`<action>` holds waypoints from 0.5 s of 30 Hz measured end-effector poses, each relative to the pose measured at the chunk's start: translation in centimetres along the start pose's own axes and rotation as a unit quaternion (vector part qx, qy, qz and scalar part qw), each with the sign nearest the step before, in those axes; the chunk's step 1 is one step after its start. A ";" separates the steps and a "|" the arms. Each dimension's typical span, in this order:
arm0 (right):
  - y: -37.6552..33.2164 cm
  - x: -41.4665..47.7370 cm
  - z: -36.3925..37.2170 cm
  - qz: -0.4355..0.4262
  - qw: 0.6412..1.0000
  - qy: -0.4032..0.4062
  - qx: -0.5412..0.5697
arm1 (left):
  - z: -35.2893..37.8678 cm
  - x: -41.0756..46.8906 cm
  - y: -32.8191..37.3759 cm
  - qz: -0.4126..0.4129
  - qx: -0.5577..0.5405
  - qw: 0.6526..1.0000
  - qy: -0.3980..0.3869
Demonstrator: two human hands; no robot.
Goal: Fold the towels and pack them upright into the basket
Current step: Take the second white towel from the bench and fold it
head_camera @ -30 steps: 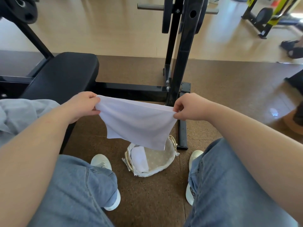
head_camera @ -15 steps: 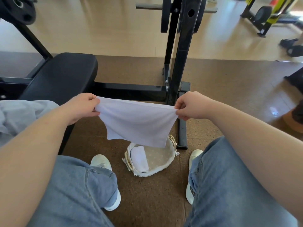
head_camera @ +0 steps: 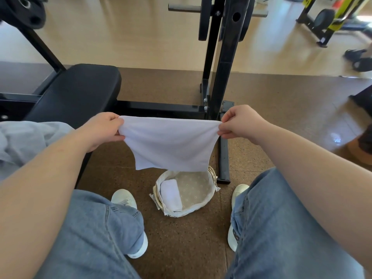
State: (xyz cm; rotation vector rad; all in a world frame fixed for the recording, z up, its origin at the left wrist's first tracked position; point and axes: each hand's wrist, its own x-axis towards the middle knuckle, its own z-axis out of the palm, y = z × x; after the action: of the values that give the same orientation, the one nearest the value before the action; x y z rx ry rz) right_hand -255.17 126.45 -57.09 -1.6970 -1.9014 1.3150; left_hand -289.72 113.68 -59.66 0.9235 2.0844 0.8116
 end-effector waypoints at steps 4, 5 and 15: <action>-0.1 0.0 -0.3 0.007 0.999 0.011 0.045 | -0.1 -0.2 0.5 -0.008 -0.056 0.997 0.044; -0.2 -0.1 -0.3 0.000 0.998 0.016 0.053 | -0.1 -0.3 0.8 -0.011 -0.085 0.995 0.056; -0.6 0.0 -0.3 -0.014 0.988 0.054 0.141 | 0.1 -1.6 1.8 0.035 -0.160 0.986 0.009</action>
State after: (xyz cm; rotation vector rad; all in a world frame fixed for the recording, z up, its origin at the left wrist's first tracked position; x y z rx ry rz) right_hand -255.31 126.63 -56.47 -1.5588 -1.5882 1.3772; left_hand -288.24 113.39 -57.80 0.8163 1.8721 1.1548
